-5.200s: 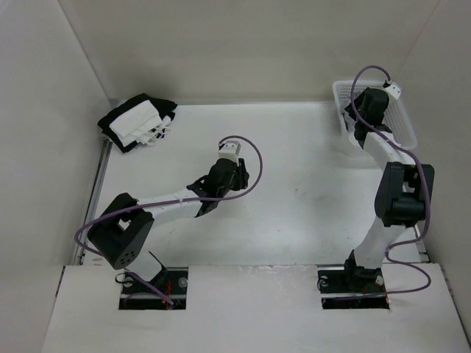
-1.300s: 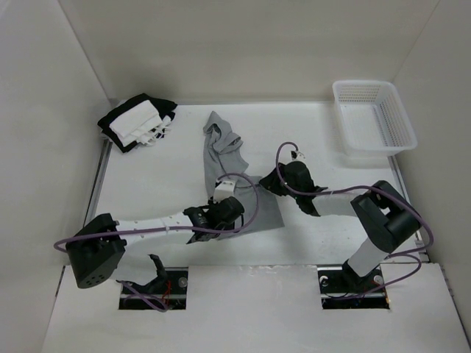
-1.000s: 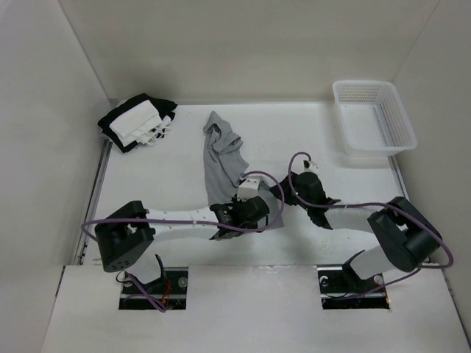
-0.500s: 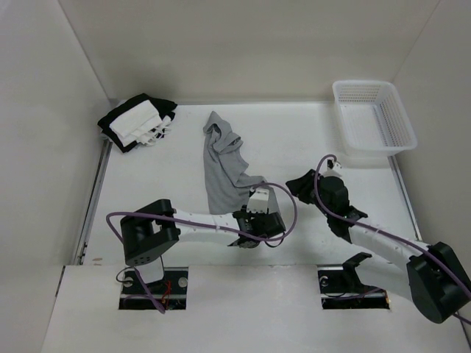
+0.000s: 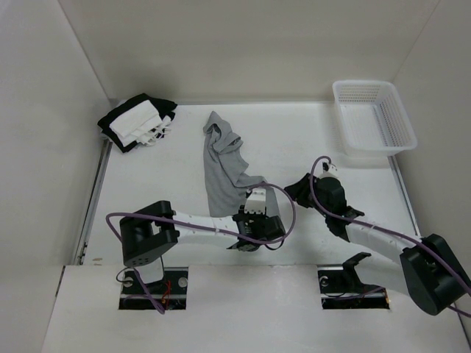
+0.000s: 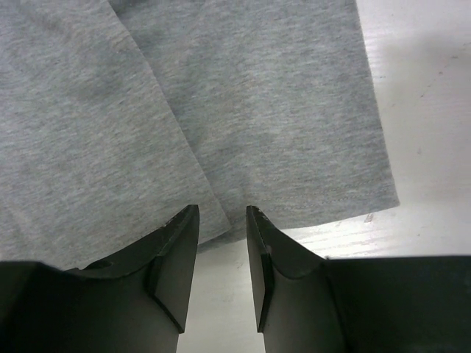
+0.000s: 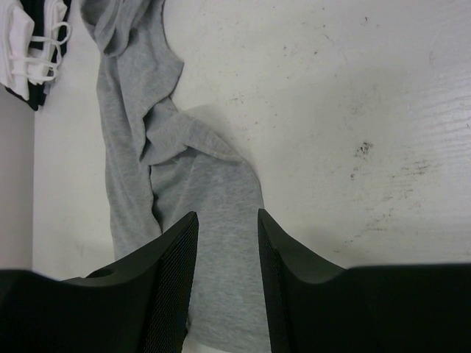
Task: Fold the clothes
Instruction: Flatten the tank top out
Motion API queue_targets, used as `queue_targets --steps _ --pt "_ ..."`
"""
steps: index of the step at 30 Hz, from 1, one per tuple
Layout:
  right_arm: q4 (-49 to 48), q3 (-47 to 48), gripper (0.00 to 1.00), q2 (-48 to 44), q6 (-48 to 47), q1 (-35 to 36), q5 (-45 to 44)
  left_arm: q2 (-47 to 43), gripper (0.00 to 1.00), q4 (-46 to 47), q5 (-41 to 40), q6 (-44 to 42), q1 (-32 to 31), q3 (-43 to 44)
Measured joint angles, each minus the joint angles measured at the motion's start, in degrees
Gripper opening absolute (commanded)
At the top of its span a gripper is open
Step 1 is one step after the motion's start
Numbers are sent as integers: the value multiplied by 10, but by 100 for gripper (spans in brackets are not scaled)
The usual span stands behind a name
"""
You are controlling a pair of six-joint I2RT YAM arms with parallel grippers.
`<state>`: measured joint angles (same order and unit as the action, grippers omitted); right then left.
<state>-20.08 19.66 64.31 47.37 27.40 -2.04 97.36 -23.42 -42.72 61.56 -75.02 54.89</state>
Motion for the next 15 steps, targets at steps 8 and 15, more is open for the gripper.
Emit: queue_targets --steps 8,15 --pt "-1 0 40 31 0 4 5 -69 30 99 5 -2 -5 -93" --pt "1 0 36 54 1 37 6 -97 37 141 5 -1 -7 -123"
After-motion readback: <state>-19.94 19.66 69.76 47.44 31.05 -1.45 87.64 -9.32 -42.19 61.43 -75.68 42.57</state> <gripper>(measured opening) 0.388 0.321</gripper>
